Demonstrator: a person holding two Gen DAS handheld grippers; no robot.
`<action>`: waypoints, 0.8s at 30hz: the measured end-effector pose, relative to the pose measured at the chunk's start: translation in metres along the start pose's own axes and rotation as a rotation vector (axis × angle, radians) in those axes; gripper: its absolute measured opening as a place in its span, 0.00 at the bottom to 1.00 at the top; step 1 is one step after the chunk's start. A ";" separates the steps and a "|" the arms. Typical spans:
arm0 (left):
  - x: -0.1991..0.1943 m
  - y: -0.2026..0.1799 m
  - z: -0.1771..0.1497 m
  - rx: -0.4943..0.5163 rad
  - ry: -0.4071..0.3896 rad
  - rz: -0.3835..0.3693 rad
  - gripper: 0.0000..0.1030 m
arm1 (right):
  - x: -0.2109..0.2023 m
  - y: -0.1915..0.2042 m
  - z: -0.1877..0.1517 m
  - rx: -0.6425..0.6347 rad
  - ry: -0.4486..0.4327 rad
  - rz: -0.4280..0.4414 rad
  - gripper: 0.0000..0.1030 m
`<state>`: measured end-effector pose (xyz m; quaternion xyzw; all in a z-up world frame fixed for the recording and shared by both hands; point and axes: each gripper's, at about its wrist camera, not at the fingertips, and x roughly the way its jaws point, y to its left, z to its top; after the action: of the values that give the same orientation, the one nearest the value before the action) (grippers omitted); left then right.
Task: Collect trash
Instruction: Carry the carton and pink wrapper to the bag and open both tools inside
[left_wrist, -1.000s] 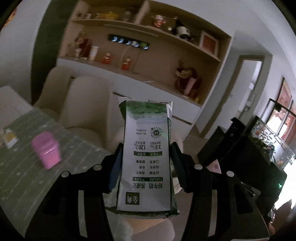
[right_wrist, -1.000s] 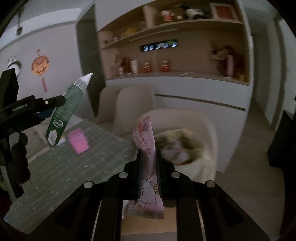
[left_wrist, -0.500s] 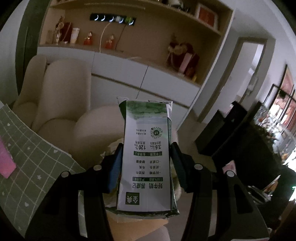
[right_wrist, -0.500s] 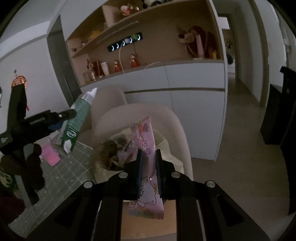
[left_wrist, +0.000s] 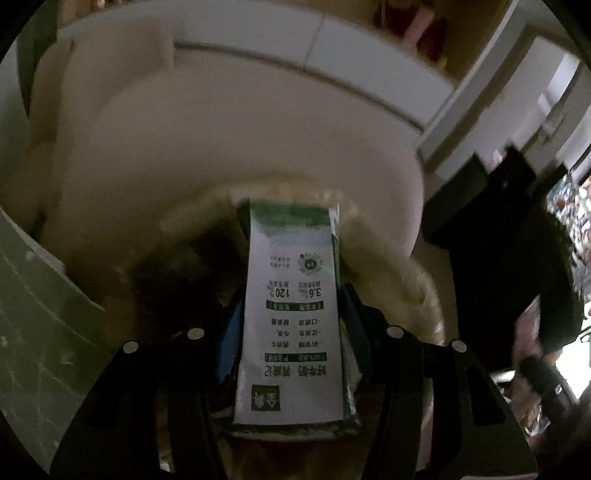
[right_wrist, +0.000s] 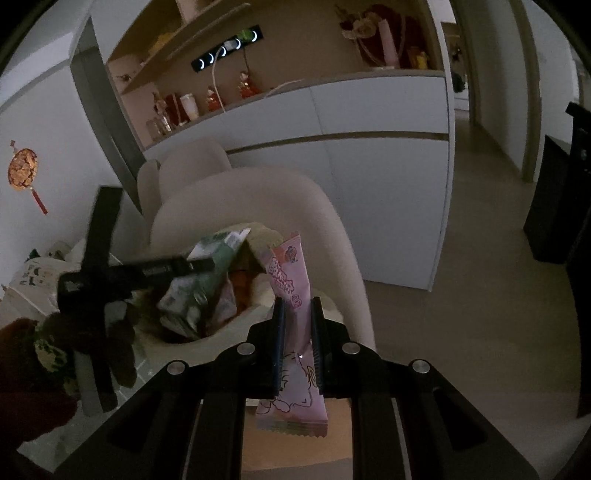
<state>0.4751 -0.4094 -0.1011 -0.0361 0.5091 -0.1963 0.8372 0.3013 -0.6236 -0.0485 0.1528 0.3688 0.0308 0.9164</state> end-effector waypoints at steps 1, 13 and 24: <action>0.007 -0.001 -0.001 0.008 0.020 0.007 0.46 | 0.002 -0.003 0.002 -0.002 0.003 -0.005 0.14; -0.003 0.015 -0.004 -0.074 0.049 -0.115 0.57 | 0.026 0.002 0.017 -0.034 0.033 0.020 0.14; -0.122 0.043 -0.030 -0.067 -0.162 -0.027 0.76 | 0.062 0.069 0.047 -0.136 0.022 0.163 0.14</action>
<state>0.4119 -0.3211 -0.0247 -0.0868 0.4454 -0.1867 0.8713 0.3822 -0.5593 -0.0369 0.1194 0.3624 0.1319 0.9149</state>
